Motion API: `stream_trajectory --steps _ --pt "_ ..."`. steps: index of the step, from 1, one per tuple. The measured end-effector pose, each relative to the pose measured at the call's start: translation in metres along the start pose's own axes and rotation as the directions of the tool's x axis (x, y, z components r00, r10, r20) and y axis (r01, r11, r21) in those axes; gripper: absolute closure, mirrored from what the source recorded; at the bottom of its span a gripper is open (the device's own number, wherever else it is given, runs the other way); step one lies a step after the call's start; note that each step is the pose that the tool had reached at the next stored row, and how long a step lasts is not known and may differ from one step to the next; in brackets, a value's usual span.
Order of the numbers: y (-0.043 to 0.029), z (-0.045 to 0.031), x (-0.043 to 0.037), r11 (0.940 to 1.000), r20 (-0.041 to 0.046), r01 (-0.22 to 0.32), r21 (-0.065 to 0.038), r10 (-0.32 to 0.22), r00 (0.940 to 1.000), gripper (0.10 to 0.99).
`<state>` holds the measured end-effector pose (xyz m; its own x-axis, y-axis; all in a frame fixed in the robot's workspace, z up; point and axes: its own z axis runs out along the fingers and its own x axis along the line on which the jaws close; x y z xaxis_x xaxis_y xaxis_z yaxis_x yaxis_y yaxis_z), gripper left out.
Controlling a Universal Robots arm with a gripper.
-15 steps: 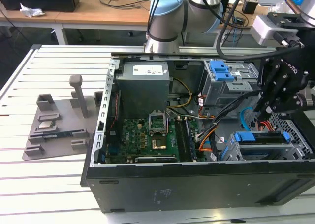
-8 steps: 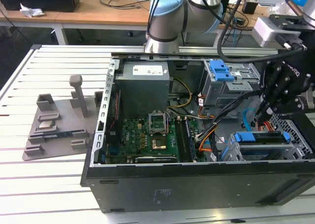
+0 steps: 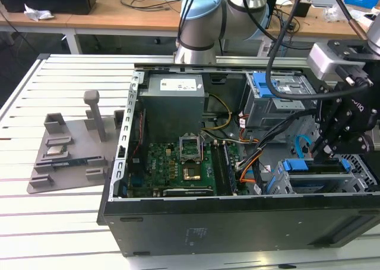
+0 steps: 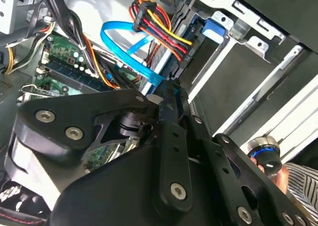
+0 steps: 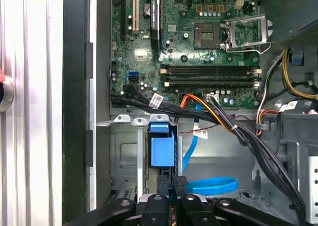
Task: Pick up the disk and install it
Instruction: 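Insert the second disk wire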
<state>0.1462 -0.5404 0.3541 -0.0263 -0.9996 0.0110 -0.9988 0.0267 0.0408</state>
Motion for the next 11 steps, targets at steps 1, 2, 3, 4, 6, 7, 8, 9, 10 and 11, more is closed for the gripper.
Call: stream_trajectory --steps 1,2,3,4,6,7,8,9,10,11 --pt "-0.0005 0.0015 -0.0001 1.0000 -0.0001 0.000 0.000 0.000 1.0000 0.925" --pt "-0.0010 0.0024 -0.0003 1.0000 -0.0002 0.001 0.000 -0.001 1.0000 0.925" --pt "-0.0020 0.0030 -0.0011 1.0000 -0.0001 0.003 0.000 -0.003 1.0000 0.925" --pt "-0.0028 0.0030 -0.0020 1.0000 -0.0004 0.004 0.000 -0.004 1.0000 0.925" --pt "-0.0049 0.0039 -0.0035 1.0000 -0.0002 0.009 0.000 -0.009 1.0000 0.925" --pt "-0.0057 0.0044 -0.0038 0.9999 -0.0004 0.010 0.000 -0.010 0.9999 0.925" --pt "-0.0069 0.0051 -0.0041 0.9999 -0.0007 0.012 0.000 -0.012 0.9999 0.925" --pt "-0.0074 0.0054 -0.0042 0.9999 -0.0007 0.012 0.000 -0.012 0.9999 0.925" --pt "-0.0079 0.0060 -0.0042 0.9999 -0.0007 0.013 0.000 -0.013 0.9999 0.925" --pt "-0.0083 0.0066 -0.0043 0.9999 -0.0006 0.013 0.000 -0.013 0.9999 0.925"
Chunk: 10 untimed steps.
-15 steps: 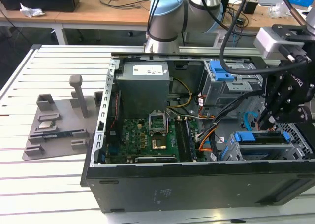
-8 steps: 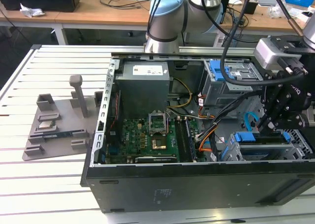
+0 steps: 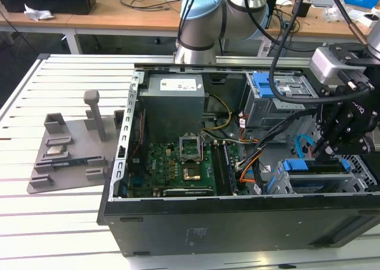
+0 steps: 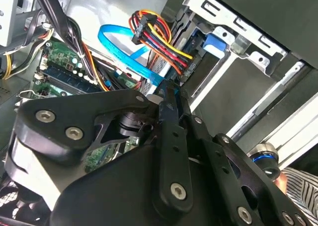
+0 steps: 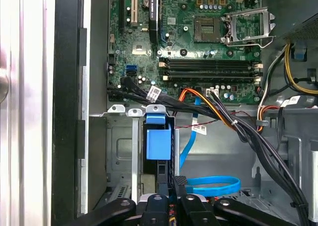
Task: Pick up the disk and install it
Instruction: 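Insert the second disk wire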
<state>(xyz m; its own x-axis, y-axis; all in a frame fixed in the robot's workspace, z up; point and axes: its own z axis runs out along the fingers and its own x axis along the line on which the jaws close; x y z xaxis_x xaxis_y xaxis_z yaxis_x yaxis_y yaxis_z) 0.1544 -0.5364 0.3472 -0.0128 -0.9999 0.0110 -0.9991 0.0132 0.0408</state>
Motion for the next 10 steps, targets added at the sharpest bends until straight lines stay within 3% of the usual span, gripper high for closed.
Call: stream_trajectory --steps 10 --pt "-0.0006 0.0082 -0.0002 1.0000 -0.0006 0.002 0.000 -0.002 1.0000 0.925"
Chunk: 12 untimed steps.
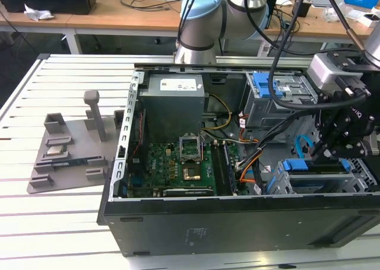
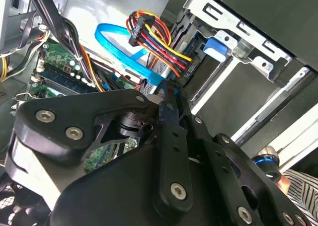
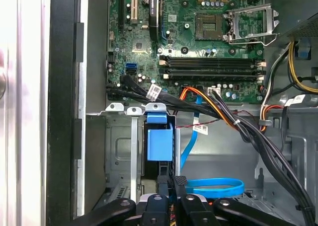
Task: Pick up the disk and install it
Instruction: 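Insert the second disk wire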
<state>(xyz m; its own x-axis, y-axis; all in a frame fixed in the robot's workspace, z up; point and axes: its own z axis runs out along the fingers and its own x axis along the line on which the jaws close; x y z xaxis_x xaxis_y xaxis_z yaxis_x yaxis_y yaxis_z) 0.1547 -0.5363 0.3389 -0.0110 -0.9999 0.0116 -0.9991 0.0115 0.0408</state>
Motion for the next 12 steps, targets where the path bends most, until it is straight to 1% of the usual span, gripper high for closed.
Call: stream_trajectory --steps 4,5,7,8,10,11,12 --pt "0.0001 0.0003 0.0000 1.0000 0.0004 0.000 0.000 0.000 1.0000 0.925" --pt "-0.0001 0.0008 -0.0001 1.0000 0.0019 0.000 0.000 0.000 1.0000 0.925" --pt "0.0000 0.0004 -0.0001 1.0000 0.0002 0.000 0.000 0.000 1.0000 0.914" --pt "0.0003 -0.0066 -0.0005 1.0000 -0.0012 0.000 0.000 0.000 1.0000 0.851" --pt "0.0011 -0.0235 -0.0042 1.0000 -0.0016 0.000 0.000 0.000 1.0000 0.851" --pt "0.0014 -0.0299 -0.0059 1.0000 -0.0018 0.000 0.000 0.000 1.0000 0.851" --pt "0.0015 -0.0337 -0.0066 1.0000 -0.0018 0.000 0.000 0.000 1.0000 0.867"
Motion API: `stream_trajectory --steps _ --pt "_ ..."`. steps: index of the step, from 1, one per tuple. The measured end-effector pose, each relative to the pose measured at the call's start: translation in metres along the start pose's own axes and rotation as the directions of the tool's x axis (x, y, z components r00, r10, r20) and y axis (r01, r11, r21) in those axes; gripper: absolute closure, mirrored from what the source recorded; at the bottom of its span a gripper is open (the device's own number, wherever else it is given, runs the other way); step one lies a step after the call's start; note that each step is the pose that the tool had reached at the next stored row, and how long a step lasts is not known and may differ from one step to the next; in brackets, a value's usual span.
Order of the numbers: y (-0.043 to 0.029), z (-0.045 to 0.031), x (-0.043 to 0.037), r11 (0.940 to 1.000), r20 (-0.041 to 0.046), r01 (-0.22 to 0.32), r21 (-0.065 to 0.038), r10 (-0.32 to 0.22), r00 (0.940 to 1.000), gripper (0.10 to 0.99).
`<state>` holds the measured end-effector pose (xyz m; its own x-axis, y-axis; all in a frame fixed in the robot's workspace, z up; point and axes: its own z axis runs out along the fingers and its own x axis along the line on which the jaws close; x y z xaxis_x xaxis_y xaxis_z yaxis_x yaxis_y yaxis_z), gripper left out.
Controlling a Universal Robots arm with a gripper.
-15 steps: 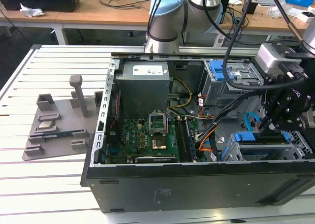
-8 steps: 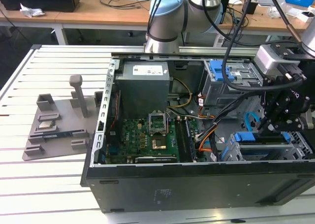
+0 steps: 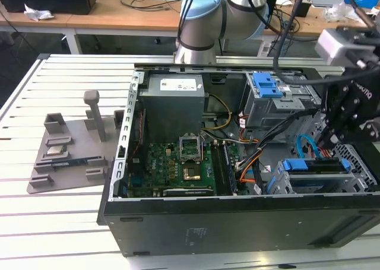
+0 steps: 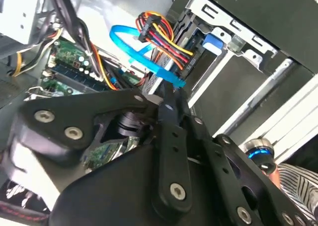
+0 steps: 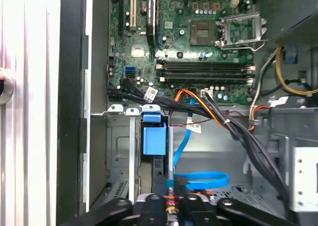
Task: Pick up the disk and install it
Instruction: 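Insert the second disk wire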
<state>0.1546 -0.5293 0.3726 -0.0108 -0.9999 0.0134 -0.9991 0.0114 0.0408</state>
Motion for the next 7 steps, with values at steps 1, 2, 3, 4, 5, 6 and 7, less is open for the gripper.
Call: stream_trajectory --steps 1,2,3,4,5,6,7 --pt "0.0002 -0.0038 -0.0006 1.0000 0.0000 0.000 0.000 0.000 1.0000 0.933" --pt "0.0003 -0.0077 -0.0011 1.0000 0.0000 0.000 0.000 0.000 1.0000 0.933" --pt "0.0004 -0.0092 -0.0011 1.0000 0.0000 0.000 0.000 0.000 1.0000 0.980" --pt "0.0004 -0.0104 -0.0011 1.0000 0.0003 0.000 0.000 0.000 1.0000 0.980" --pt "0.0004 -0.0105 -0.0011 1.0000 0.0004 0.000 0.000 0.000 1.0000 0.980" --pt "0.0004 -0.0106 -0.0011 1.0000 0.0002 0.000 0.000 0.000 1.0000 0.980" --pt "0.0004 -0.0107 -0.0011 1.0000 0.0001 0.000 0.000 0.000 1.0000 0.980"
